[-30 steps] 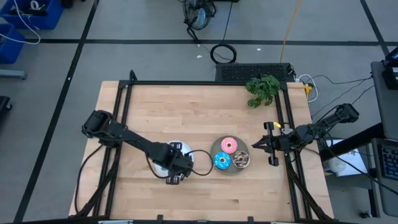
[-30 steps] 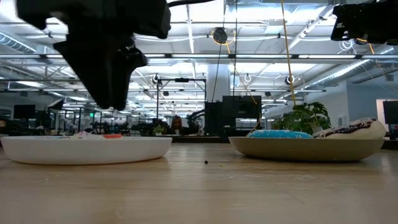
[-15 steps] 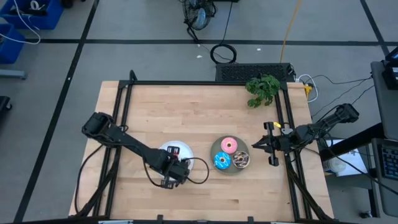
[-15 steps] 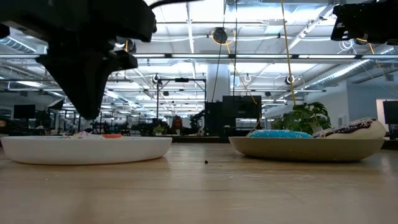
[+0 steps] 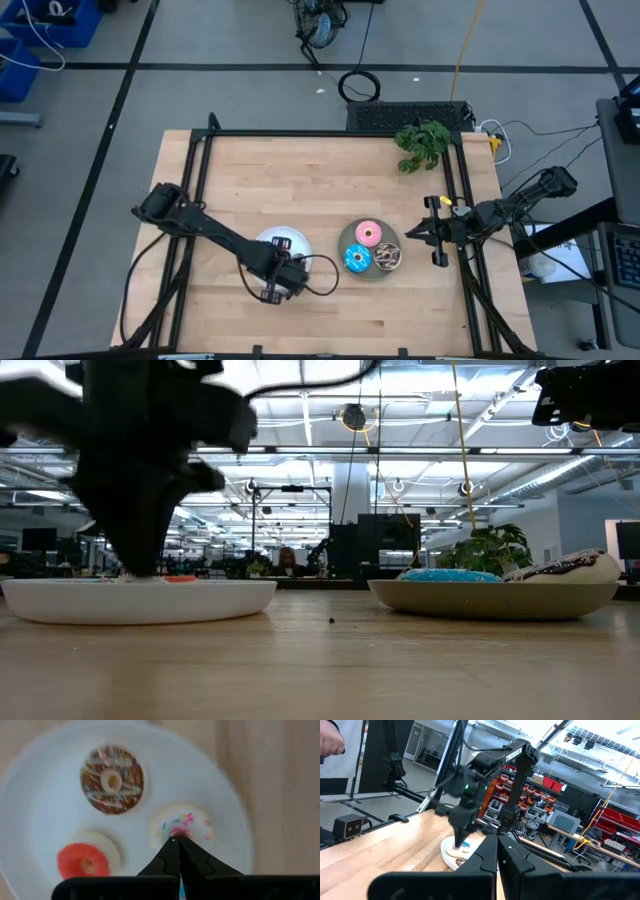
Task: Pick & Place donuts
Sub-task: Put the small white donut on the white plate, then return to Home Position
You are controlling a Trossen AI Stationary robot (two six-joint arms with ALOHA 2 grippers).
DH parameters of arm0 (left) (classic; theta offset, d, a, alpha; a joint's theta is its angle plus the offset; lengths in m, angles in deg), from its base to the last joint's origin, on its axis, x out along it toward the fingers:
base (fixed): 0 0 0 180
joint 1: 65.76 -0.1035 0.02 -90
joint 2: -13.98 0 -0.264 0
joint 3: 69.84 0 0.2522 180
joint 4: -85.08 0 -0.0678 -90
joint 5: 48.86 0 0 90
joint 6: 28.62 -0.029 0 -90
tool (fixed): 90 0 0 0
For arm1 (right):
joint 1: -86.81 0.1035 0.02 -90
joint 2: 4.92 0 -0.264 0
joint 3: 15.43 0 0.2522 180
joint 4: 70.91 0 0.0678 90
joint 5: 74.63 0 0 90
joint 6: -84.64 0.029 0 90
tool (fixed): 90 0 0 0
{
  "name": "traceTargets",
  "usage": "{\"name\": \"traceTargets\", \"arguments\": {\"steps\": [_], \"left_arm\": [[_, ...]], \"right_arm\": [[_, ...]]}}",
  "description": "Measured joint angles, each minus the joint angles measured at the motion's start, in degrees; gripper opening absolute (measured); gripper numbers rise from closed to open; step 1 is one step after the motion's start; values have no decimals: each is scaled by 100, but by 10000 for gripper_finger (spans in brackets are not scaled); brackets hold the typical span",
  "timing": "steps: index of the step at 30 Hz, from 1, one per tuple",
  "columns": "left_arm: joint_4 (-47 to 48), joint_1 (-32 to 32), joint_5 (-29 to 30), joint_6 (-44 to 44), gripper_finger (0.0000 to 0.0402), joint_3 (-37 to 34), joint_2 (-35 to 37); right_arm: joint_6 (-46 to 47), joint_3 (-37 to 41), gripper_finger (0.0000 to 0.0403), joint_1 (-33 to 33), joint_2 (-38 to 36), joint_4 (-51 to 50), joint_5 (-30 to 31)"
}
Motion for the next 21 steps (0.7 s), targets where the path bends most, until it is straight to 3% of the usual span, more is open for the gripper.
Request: {"name": "traceTargets", "arguments": {"steps": [10, 21], "left_arm": [[138, -174, -95, -178, 9, 23, -336], [572, -104, 256, -142, 6, 593, 146]], "right_arm": [[-15, 0, 0, 0, 4, 13, 2], [-37, 0, 0, 0, 5, 10, 2]]}}
